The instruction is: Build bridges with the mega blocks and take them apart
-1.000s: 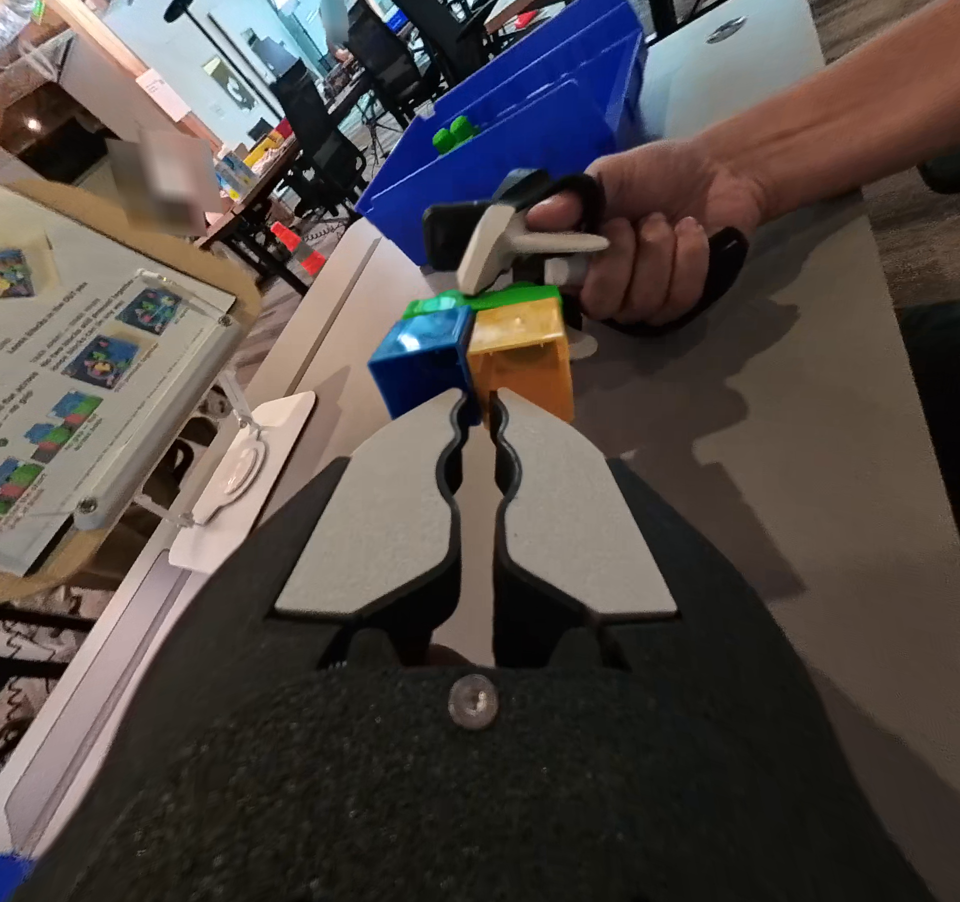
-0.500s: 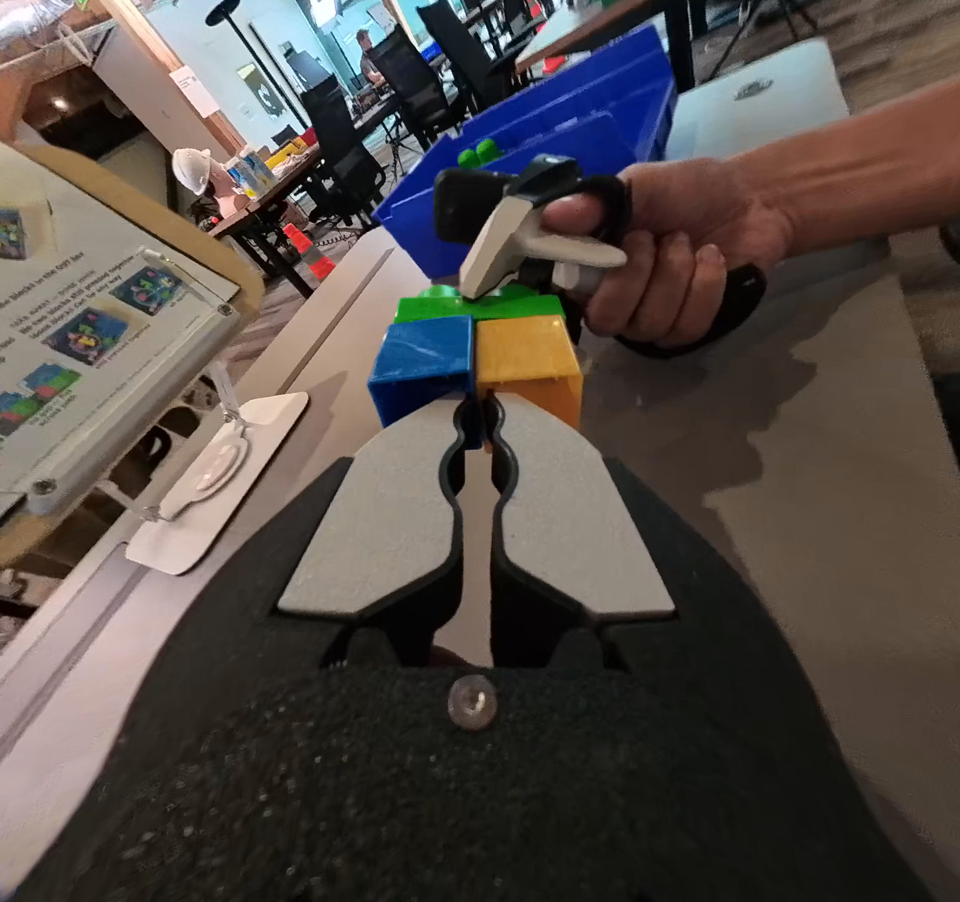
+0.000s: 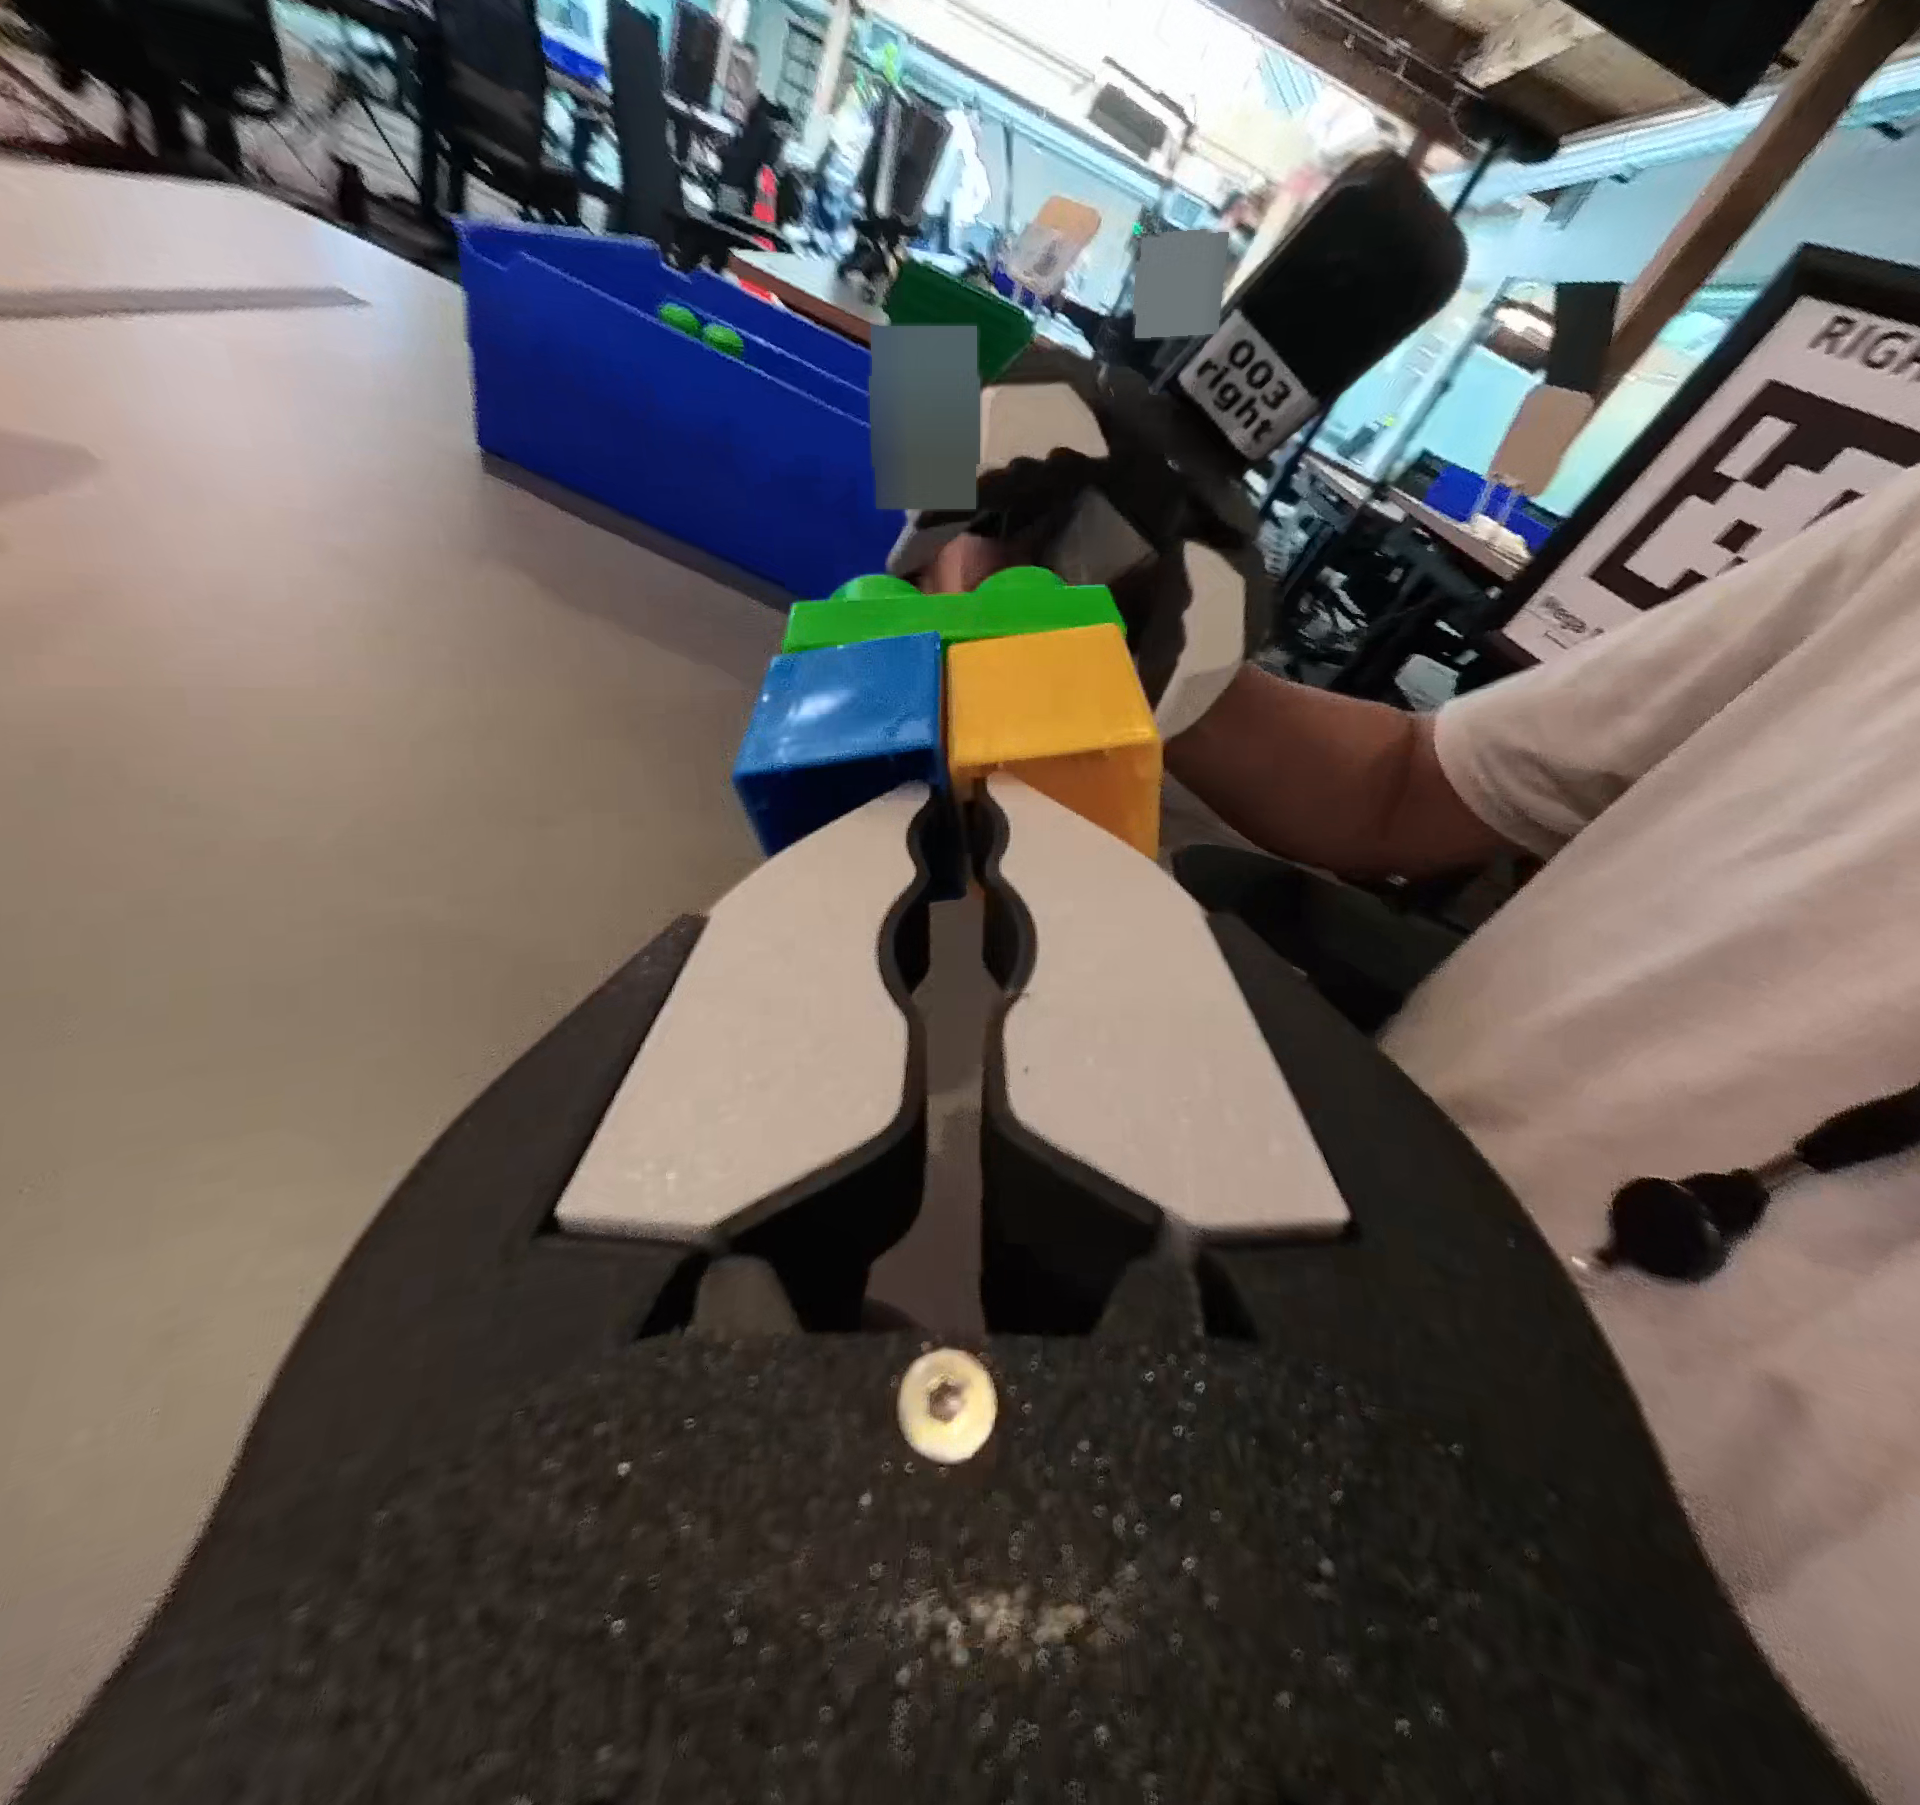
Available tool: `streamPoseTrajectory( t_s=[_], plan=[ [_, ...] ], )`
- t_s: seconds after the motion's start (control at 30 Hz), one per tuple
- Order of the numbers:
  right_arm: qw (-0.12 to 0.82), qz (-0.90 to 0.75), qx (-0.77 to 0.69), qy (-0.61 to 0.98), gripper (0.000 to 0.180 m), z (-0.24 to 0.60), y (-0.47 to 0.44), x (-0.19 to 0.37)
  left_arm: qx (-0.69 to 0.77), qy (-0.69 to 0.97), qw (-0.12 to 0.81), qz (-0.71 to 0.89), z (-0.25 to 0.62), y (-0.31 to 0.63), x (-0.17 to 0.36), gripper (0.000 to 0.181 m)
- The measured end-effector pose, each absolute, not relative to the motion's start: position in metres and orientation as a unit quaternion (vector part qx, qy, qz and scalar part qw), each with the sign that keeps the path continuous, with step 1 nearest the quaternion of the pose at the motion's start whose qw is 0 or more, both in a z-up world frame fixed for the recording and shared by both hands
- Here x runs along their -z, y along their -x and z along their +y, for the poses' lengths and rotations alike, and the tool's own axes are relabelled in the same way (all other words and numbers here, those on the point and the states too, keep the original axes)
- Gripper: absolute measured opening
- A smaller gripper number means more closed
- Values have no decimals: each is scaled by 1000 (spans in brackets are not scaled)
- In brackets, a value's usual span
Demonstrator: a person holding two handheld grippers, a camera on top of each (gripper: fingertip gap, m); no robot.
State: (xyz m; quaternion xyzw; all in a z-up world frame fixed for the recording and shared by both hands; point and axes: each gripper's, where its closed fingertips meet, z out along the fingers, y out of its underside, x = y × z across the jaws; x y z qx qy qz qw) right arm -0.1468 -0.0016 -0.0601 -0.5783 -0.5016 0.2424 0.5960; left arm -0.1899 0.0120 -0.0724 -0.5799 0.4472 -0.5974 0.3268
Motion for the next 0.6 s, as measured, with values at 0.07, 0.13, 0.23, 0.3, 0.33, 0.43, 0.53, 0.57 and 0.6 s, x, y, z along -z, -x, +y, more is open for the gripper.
streamPoseTrajectory(
  t_s=[0.07, 0.13, 0.23, 0.3, 0.33, 0.43, 0.53, 0.57, 0.6],
  plan=[
    [610, -511, -216, 565, 63, 0, 151, 61, 614, 578, 296, 448, 7, 189, 70, 4],
    [617, -526, -181, 556, 62, 4, 155, 67, 636, 574, 263, 444, 1, 188, 68, 4],
    [643, -543, -155, 518, 55, 0, 162, 63, 657, 586, 204, 428, -4, 186, 71, 4],
    [654, -547, -151, 500, 42, -3, 164, 59, 678, 586, 178, 407, -2, 187, 70, 4],
    [657, -552, -150, 492, 41, -5, 166, 59, 686, 585, 161, 401, -2, 187, 70, 4],
    [653, -565, -153, 481, 35, -6, 169, 62, 698, 582, 141, 393, -3, 186, 71, 4],
    [652, -565, -161, 479, 35, -5, 169, 62, 701, 581, 135, 390, -3, 186, 72, 4],
    [648, -563, -170, 483, 35, -6, 169, 62, 706, 577, 128, 389, -4, 187, 71, 4],
    [641, -558, -187, 492, 34, -6, 170, 61, 712, 572, 122, 388, -4, 187, 69, 4]
  ],
)
